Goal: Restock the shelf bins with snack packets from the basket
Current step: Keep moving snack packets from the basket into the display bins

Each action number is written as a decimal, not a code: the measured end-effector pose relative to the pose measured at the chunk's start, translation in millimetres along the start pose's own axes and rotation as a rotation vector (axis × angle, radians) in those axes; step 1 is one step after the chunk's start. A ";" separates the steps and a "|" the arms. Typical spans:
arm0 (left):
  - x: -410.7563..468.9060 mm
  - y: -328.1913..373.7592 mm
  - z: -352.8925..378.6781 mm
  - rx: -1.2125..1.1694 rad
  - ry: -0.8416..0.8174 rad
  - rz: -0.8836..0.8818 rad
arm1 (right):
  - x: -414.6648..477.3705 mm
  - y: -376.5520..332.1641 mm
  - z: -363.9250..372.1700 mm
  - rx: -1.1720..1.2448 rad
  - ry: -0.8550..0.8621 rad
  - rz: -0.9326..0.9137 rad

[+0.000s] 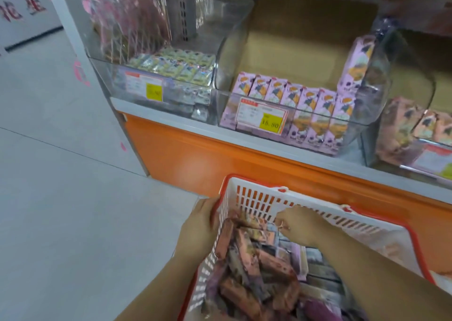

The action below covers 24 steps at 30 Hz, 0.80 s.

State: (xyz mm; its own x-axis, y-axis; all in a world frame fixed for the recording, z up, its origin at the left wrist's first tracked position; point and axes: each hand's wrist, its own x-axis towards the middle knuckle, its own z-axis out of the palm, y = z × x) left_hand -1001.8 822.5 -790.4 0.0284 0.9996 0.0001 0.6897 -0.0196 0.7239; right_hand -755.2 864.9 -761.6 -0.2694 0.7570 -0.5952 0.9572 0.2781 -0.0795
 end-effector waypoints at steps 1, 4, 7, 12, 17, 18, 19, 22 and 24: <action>0.0 -0.6 1.3 -0.005 0.022 0.002 | 4.9 6.2 8.3 0.033 -0.024 0.023; -0.9 -1.9 1.9 -0.007 0.045 0.002 | 16.3 9.7 27.7 0.096 -0.098 0.070; -1.3 -2.3 2.0 -0.029 0.048 -0.002 | 27.4 -0.1 40.4 0.130 -0.131 0.027; 0.1 -3.0 2.5 -0.060 0.030 -0.036 | 37.8 -52.1 32.7 0.319 -0.001 -0.192; -0.1 -4.9 2.8 -0.082 0.022 -0.042 | 46.2 -76.4 61.6 0.101 -0.020 -0.183; 0.0 -5.2 2.9 -0.083 0.021 -0.043 | 46.8 -74.9 64.9 0.076 0.000 -0.142; 0.1 -5.3 2.9 -0.083 0.022 -0.043 | 47.4 -73.9 66.9 0.076 0.018 -0.108; 0.4 -5.5 3.6 -0.085 0.020 -0.050 | 47.7 -76.2 71.8 0.127 0.018 -0.034; 0.8 -5.4 3.6 -0.084 0.015 -0.054 | 46.9 -80.9 75.1 0.116 0.009 -0.016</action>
State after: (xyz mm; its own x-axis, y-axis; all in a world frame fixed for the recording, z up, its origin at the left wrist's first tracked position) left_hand -1002.9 823.4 -796.8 -0.0184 0.9994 -0.0307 0.6265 0.0354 0.7786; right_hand -837.4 833.5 -843.1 -0.2849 0.7585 -0.5861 0.9585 0.2202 -0.1809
